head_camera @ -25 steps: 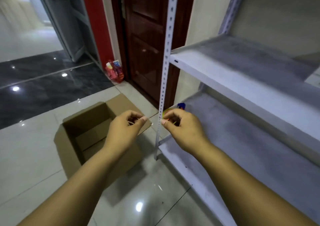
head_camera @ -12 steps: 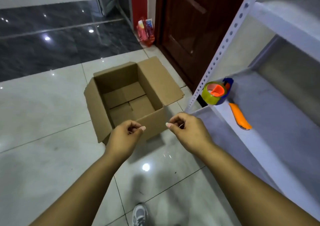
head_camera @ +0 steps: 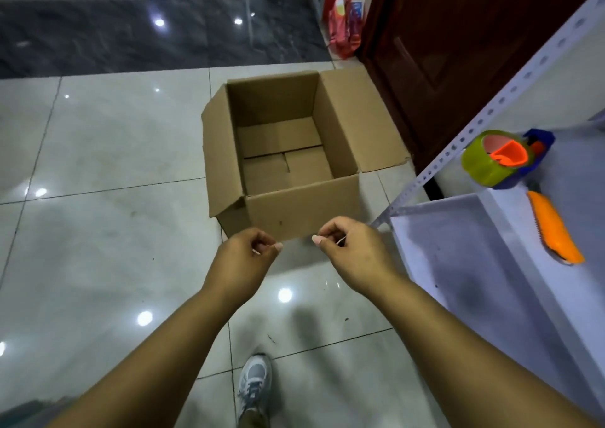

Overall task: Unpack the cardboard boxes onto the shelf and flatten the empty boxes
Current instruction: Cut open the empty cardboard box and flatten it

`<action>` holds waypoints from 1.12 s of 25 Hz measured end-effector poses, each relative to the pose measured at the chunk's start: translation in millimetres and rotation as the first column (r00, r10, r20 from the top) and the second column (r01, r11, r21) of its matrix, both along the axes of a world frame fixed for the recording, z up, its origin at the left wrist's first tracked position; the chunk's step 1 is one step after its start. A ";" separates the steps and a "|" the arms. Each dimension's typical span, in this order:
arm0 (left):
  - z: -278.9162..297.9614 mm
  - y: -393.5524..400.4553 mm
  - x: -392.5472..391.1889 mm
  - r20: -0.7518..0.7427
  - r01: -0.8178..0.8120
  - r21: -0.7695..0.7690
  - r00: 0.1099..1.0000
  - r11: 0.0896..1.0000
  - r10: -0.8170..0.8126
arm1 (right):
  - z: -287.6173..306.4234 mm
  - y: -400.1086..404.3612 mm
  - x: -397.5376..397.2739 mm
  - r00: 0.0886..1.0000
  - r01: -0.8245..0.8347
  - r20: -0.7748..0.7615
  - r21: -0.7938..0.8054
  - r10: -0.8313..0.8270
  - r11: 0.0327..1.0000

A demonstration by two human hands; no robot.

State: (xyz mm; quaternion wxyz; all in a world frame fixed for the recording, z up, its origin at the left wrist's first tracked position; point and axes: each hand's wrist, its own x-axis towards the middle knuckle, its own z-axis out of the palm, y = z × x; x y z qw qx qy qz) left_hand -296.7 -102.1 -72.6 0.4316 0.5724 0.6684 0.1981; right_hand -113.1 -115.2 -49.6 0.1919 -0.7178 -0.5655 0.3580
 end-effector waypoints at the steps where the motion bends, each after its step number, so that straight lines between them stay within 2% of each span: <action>1: -9.7 2.2 -4.2 -0.014 0.005 -0.004 1.000 1.000 -0.006 | -9.5 2.8 -4.1 1.000 0.001 -0.002 -0.019 -0.001 1.000; 9: -90.8 93.5 -47.9 -0.157 0.124 0.041 0.981 0.991 -0.116 | -88.0 77.6 -47.3 0.995 -0.022 0.089 -0.149 0.036 0.989; 15: -130.8 175.1 -71.2 -0.396 0.338 0.143 0.881 0.930 -0.259 | -133.5 142.1 -70.9 0.935 -0.066 0.333 -0.183 0.125 0.981; 17: -140.7 198.9 -74.0 -0.458 0.435 0.104 0.819 0.895 -0.345 | -144.8 159.3 -76.4 0.897 -0.122 0.395 -0.212 0.199 0.970; 20: -155.1 224.5 -75.4 -0.547 0.583 0.005 0.682 0.812 -0.486 | -161.9 176.8 -82.3 0.835 -0.201 0.443 -0.307 0.326 0.930; 24: -169.1 247.3 -78.4 -0.676 0.745 -0.133 0.414 0.653 -0.610 | -183.6 190.5 -88.2 0.792 -0.228 0.454 -0.402 0.409 0.887; 25: -169.7 251.8 -78.2 -0.688 0.768 -0.151 0.371 0.622 -0.624 | -186.3 192.8 -88.5 0.790 -0.218 0.462 -0.403 0.403 0.889; 28: -169.5 257.1 -75.6 -0.678 0.795 -0.179 0.326 0.579 -0.658 | -188.6 195.0 -89.2 0.795 -0.190 0.477 -0.392 0.375 0.900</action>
